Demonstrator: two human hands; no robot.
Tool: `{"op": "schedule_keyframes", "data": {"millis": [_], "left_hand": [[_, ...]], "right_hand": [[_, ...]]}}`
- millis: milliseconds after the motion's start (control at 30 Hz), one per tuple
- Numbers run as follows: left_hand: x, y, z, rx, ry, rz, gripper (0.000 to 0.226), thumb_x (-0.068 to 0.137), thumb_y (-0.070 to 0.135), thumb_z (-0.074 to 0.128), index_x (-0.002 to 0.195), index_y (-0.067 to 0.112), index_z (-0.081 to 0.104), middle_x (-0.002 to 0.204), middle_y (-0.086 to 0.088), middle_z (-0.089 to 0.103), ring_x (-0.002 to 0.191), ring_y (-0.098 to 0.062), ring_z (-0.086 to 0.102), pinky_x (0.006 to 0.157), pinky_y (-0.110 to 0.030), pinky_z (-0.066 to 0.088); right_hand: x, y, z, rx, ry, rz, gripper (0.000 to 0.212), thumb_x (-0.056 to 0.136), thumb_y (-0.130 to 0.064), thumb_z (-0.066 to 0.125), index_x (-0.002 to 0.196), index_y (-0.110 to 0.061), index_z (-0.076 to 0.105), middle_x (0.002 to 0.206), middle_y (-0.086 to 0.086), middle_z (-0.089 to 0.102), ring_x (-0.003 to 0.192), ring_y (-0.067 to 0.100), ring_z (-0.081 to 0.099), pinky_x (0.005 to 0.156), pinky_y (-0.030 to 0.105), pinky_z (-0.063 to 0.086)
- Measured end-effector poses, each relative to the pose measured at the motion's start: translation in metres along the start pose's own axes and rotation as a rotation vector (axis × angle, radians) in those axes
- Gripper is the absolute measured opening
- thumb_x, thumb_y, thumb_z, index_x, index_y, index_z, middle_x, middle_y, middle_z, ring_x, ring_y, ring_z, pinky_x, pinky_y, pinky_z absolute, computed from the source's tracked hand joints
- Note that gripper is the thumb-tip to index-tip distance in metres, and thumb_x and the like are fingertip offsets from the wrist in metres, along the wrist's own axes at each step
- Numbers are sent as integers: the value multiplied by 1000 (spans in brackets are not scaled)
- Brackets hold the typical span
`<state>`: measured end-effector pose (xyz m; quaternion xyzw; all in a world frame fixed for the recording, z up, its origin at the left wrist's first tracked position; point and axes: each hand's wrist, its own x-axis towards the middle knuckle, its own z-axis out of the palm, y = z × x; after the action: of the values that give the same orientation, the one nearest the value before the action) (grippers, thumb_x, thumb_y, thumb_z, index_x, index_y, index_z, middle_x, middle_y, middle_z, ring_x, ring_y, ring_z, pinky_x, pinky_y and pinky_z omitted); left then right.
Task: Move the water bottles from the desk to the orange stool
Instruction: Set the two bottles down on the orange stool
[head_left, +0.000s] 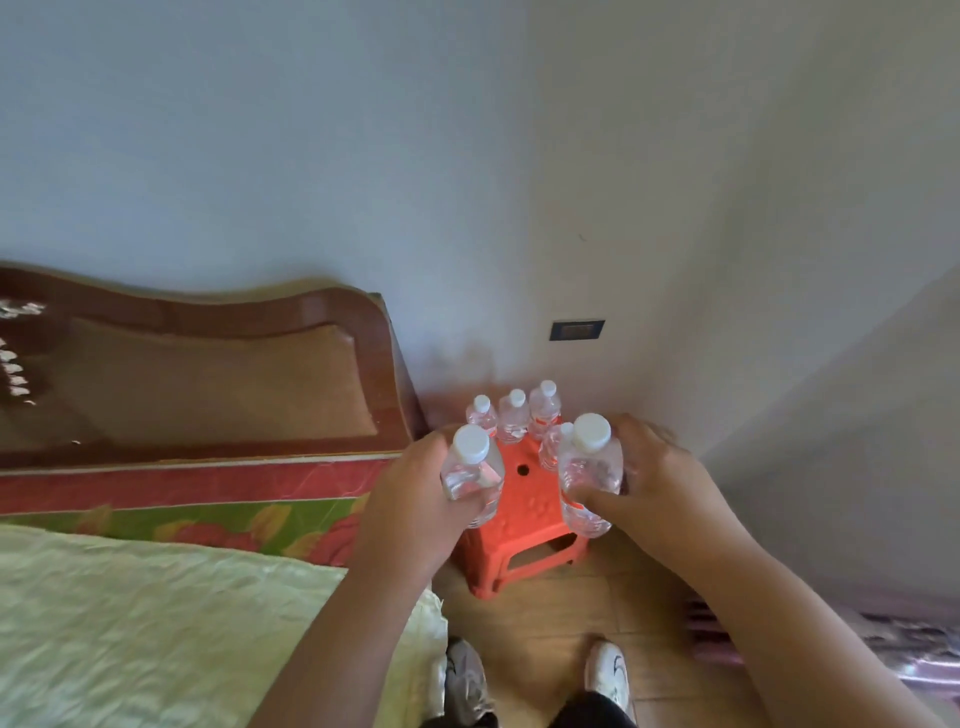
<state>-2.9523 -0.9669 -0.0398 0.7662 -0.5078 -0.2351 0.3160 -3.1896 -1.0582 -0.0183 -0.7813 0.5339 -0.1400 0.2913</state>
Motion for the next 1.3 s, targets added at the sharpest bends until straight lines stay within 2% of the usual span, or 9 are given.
{"op": "schedule_keyframes", "data": {"millis": [100, 267, 367, 500, 633, 700, 833, 1067, 1300], "left_hand": [[16, -12, 15, 8, 11, -38, 51, 73, 43, 84, 112, 49, 53, 96, 24, 65, 92, -4, 63, 79, -35, 53], [33, -36, 49, 70, 43, -130, 45, 73, 35, 88, 112, 34, 64, 86, 26, 52, 92, -6, 53, 76, -28, 41], [48, -54, 73, 69, 72, -145, 42, 70, 24, 91, 105, 26, 70, 78, 31, 47, 84, -8, 53, 72, -27, 41], [66, -86, 114, 48, 25, -182, 53, 71, 31, 90, 118, 36, 65, 87, 23, 59, 95, -10, 60, 82, -29, 50], [80, -113, 149, -22, -10, -207, 44, 77, 27, 85, 114, 36, 64, 99, 17, 69, 95, -1, 64, 82, -25, 53], [89, -121, 163, -15, -18, -221, 40, 79, 24, 82, 113, 34, 64, 101, 17, 68, 97, -2, 63, 82, -22, 51], [106, -138, 188, 4, -51, -247, 44, 78, 18, 76, 118, 34, 63, 107, 15, 66, 102, -7, 62, 88, -32, 53], [122, -162, 227, -27, -27, -280, 56, 80, 8, 77, 131, 27, 61, 127, 9, 64, 119, -12, 58, 103, -30, 47], [134, -180, 252, -58, -63, -297, 56, 81, 9, 75, 130, 31, 60, 125, 15, 62, 118, -7, 58, 101, -28, 48]], "right_hand": [[28, 17, 19, -50, 23, -1, 75, 68, -46, 86, 132, -24, 55, 132, -7, 51, 125, 19, 41, 96, 30, 40], [71, 47, 63, 2, 4, -3, 69, 67, -40, 90, 126, -20, 59, 131, -3, 49, 118, 24, 46, 92, 31, 42], [95, 65, 93, 62, -18, 11, 72, 69, -42, 88, 131, -23, 58, 134, -7, 46, 121, 22, 49, 96, 39, 50], [113, 88, 132, 116, -45, 25, 73, 72, -41, 86, 137, -29, 54, 139, -15, 42, 124, 18, 49, 96, 43, 53], [122, 107, 164, 45, -109, 22, 69, 77, -40, 82, 138, -31, 52, 141, -15, 45, 130, 15, 43, 102, 36, 47], [125, 114, 175, 15, -139, 24, 66, 78, -37, 81, 138, -33, 52, 141, -14, 47, 132, 14, 42, 98, 32, 45], [134, 122, 190, -75, -173, 27, 61, 82, -36, 77, 135, -41, 48, 140, -20, 47, 129, 10, 45, 83, 27, 47], [162, 130, 216, -178, -187, 78, 55, 85, -28, 74, 132, -33, 47, 134, -14, 55, 119, 17, 56, 71, 28, 45], [179, 144, 237, -154, -209, 143, 53, 87, -22, 72, 132, -31, 46, 131, -12, 58, 115, 18, 60, 74, 27, 47]]}}
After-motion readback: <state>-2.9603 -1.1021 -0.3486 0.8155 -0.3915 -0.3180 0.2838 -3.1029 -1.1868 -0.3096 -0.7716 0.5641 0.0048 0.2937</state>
